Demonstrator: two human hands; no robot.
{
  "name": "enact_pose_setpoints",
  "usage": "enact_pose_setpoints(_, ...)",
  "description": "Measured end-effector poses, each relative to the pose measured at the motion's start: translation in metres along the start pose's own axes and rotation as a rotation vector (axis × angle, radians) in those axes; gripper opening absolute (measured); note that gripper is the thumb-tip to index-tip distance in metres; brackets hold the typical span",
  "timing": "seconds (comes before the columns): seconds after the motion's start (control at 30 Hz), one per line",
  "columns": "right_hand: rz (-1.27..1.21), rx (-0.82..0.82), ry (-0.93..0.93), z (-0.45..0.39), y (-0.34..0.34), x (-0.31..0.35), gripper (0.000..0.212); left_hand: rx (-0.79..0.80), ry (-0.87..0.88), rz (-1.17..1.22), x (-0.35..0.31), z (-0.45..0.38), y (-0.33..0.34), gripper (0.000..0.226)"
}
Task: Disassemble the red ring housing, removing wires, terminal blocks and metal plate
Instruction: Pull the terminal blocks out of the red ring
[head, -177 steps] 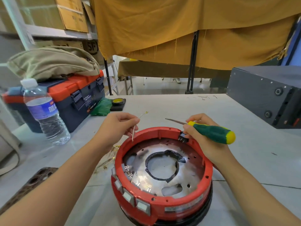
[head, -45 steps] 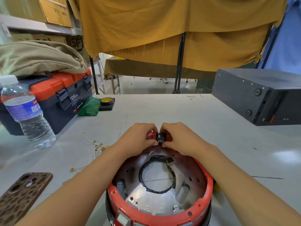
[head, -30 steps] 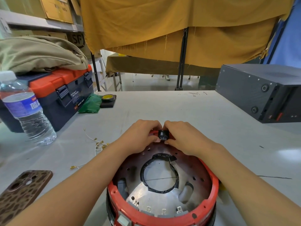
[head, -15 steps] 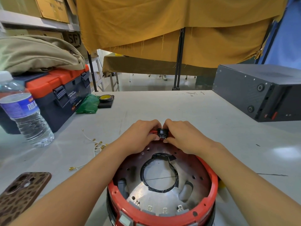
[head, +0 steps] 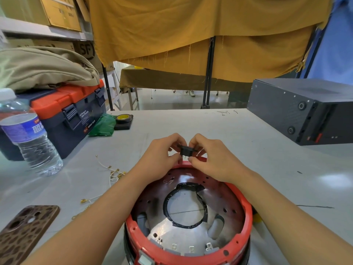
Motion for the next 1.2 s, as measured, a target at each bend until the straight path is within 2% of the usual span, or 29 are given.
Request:
enact_pose_setpoints(0.1,0.007,-0.049,-0.027,0.000,-0.003,0.001,0.019,-0.015,-0.011,0.066,-0.001,0.001,-0.001,0.025)
enact_pose_setpoints(0.3,-0.017,-0.064,-0.009,0.000,-0.002,-0.003,0.035,-0.045,-0.093,0.194,0.003,0.000,-0.006,0.020)
enact_pose_setpoints(0.4,0.002,-0.030,0.018,-0.001,0.000,-0.006,0.051,-0.083,-0.129,0.204,0.005,0.000,-0.011,0.021)
enact_pose_setpoints(0.47,0.016,0.054,0.033,-0.002,0.005,-0.007,0.059,-0.145,-0.156,0.225,0.009,-0.002,-0.018,0.021)
enact_pose_setpoints(0.67,0.202,0.299,0.001,-0.004,0.017,-0.008,0.039,-0.186,-0.346,0.216,0.049,-0.005,-0.051,0.021)
enact_pose_setpoints(0.87,0.231,0.287,0.012,-0.006,0.017,-0.012,0.038,-0.150,-0.493,0.052,0.097,-0.004,-0.059,0.022)
enact_pose_setpoints(1.03,0.248,0.283,-0.001,-0.006,0.018,-0.013,0.040,-0.104,-0.516,-0.085,0.119,-0.010,-0.044,0.021)
enact_pose_setpoints(1.2,0.245,0.278,0.001,-0.005,0.017,-0.013,0.039,-0.136,-0.467,-0.188,0.126,-0.015,-0.037,0.019)
Point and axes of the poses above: each hand's wrist, its own z-axis away from the middle knuckle, its own y-axis out of the palm, x = y × z, the point moved 5 cm from there along -z, towards the middle knuckle, and after that the axes turned 12 degrees about -y, right-handed, at the moved point
